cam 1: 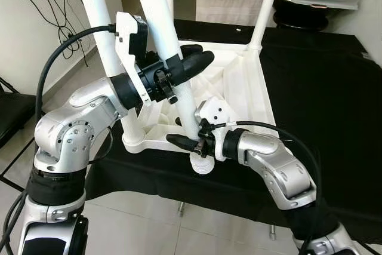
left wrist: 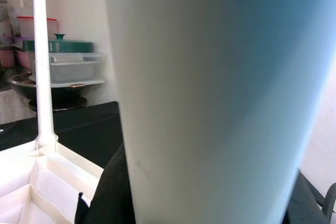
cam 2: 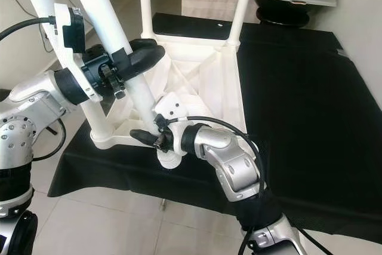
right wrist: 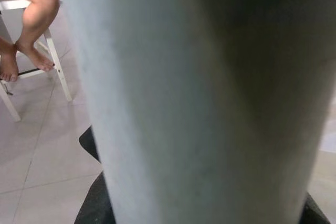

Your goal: Building children table

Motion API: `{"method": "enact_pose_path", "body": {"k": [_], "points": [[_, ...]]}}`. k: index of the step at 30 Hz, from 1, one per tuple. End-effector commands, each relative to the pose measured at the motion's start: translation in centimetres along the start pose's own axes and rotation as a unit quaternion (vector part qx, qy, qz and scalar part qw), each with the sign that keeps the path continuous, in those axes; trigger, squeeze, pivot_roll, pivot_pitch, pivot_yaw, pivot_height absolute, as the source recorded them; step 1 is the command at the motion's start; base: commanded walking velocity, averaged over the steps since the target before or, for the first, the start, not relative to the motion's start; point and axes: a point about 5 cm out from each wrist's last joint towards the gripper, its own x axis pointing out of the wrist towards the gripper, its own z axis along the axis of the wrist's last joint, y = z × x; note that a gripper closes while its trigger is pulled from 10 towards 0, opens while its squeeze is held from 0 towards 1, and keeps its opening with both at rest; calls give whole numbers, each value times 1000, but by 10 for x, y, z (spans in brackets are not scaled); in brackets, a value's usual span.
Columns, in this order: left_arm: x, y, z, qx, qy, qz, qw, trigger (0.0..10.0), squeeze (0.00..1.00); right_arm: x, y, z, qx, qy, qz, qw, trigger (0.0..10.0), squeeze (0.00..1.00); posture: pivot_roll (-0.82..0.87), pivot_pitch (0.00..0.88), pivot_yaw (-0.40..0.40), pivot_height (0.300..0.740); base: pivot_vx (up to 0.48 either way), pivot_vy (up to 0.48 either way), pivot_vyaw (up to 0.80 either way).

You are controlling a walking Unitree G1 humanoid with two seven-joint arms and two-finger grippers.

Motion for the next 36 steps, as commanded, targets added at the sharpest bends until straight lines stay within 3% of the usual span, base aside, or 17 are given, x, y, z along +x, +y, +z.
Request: {"method": "enact_pose_path", "body": {"k": [1,18,19,21,22,24,25,29,31,36], "points": [[17,-18,19,18,-72,-63,995,0,0,23,29,-6,20,7,78,997,0,0,-24,65,-13,740,0,0,0],[18,-16,20,23,-73,-58,995,353,0,24,22,-2,29,-6,54,998,0,0,-16,62,-8,740,0,0,0],[18,-15,21,25,-73,-53,996,4667,0,24,21,-2,30,-7,51,998,0,0,-16,62,-10,740,0,0,0],[18,-15,21,25,-73,-53,996,4667,0,24,21,-2,30,-7,51,998,0,0,-16,62,-10,740,0,0,0],[18,-13,21,28,-77,-42,996,10000,851,24,20,-1,30,-9,48,998,0,0,-16,63,-11,740,0,0,0],[18,-13,21,28,-77,-42,996,10000,851,24,20,-1,30,-9,48,998,0,0,-16,63,-11,740,0,0,0],[18,-11,23,27,-83,-34,996,10000,1000,24,18,-1,33,-14,41,999,0,0,-14,64,-16,740,0,0,0],[13,-10,33,24,-102,-30,994,10000,1000,22,-1,9,48,-53,-13,997,0,0,-13,64,-20,740,0,0,0],[13,-10,33,24,-102,-30,994,10000,1000,22,-1,9,48,-53,-13,997,0,0,-13,64,-20,740,0,0,0],[3,-12,37,31,-106,-30,993,10000,1000,17,-31,23,80,-103,-106,986,0,0,-8,62,-24,740,0,0,0]]}}
